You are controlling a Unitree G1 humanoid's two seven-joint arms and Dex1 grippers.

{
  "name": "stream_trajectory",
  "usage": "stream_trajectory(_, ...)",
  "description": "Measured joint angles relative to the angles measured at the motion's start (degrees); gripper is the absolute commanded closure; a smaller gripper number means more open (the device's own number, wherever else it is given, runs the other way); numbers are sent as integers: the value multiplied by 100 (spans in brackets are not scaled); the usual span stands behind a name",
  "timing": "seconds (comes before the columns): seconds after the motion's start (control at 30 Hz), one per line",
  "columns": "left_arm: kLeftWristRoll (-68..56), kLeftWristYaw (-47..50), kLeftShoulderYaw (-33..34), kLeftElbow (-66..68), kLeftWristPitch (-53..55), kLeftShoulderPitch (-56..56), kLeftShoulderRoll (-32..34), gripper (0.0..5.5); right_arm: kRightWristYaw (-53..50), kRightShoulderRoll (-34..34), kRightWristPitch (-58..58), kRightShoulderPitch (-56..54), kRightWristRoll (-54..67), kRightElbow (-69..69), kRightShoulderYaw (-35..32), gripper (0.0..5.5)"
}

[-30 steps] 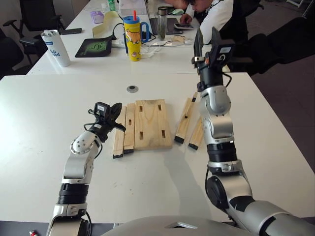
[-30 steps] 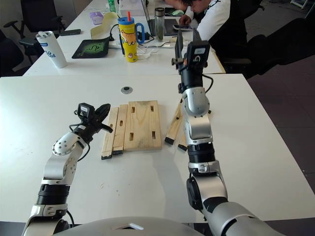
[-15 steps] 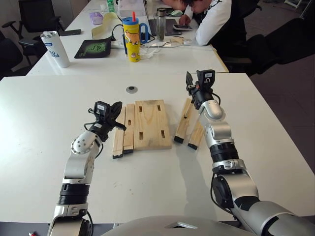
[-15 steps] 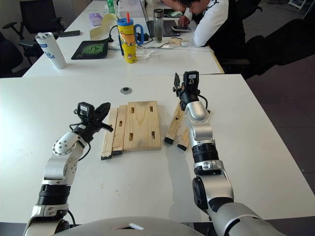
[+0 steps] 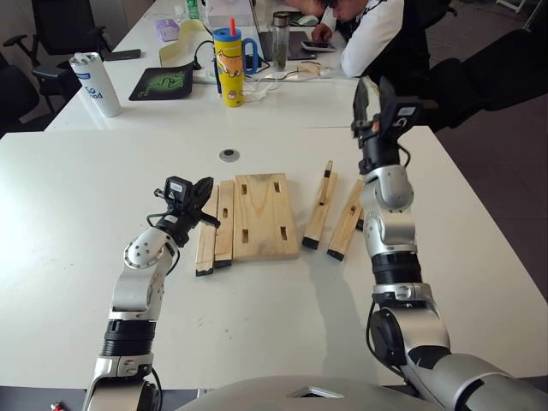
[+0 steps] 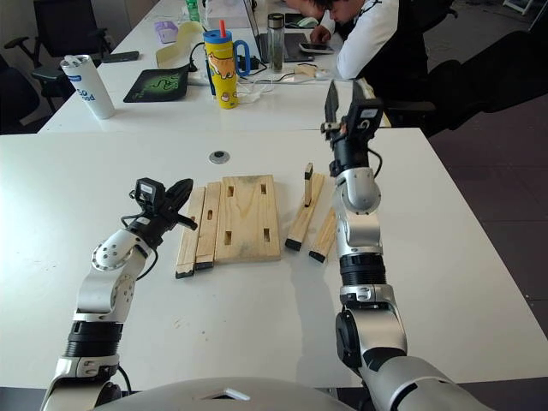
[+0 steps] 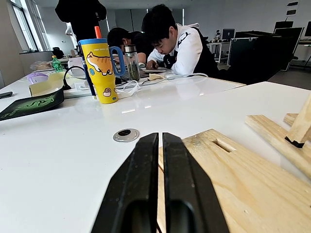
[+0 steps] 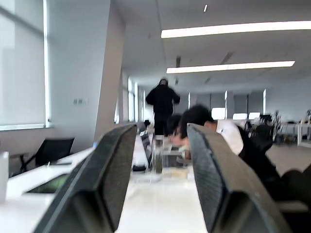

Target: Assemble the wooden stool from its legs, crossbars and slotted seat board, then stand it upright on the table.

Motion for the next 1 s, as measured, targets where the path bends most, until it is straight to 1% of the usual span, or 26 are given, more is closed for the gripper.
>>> stream_trajectory(0.07,1,1,-2,0,-1,0,-2,533,-116,-64,121,-84,-14,-140,-64,356)
stream_trajectory(0.1,2,3,-2,-1,-1,3,-5,533,-222,-75,396,-31,-24,-131,-90,356)
stream_trajectory(0.2,15,19,-7,-26,-1,32,-18,533,-391,-28,1051,506,1,-287,-133,356)
stream_trajectory(0.27,37,72,-5,-66,-1,99,-28,533,-596,214,1636,1415,34,-647,-126,356)
stream_trajectory(0.33,40,108,-8,-157,1,203,-44,533,-674,418,2039,2232,38,-1059,14,356)
stream_trajectory(0.4,44,159,-49,-279,9,255,-107,533,-626,484,2379,2746,11,-1550,267,356)
stream_trajectory(0.43,44,183,-69,-336,4,273,-163,533,-500,480,2593,2936,17,-1787,424,338)
stream_trajectory(0.47,44,203,-89,-360,1,301,-190,533,-390,482,2747,3045,37,-1893,552,330)
stream_trajectory(0.53,59,251,-97,-372,-33,424,-235,533,-103,387,3153,3097,104,-1971,741,300)
stream_trajectory(0.6,97,352,-77,-372,-40,518,-277,533,118,280,3711,3059,278,-1981,766,270)
stream_trajectory(0.73,121,625,3,-407,-145,542,-465,533,383,112,4804,2655,691,-1858,617,214)
stream_trajectory(0.83,163,796,-26,-478,-248,700,-640,533,418,77,5334,2275,931,-1680,450,172)
stream_trajectory(0.9,199,963,-59,-482,-336,853,-819,533,392,153,5890,1880,1124,-1490,364,160)
stream_trajectory(1.0,284,1129,-118,-479,-456,918,-993,533,330,234,6396,1452,1111,-1271,544,160)
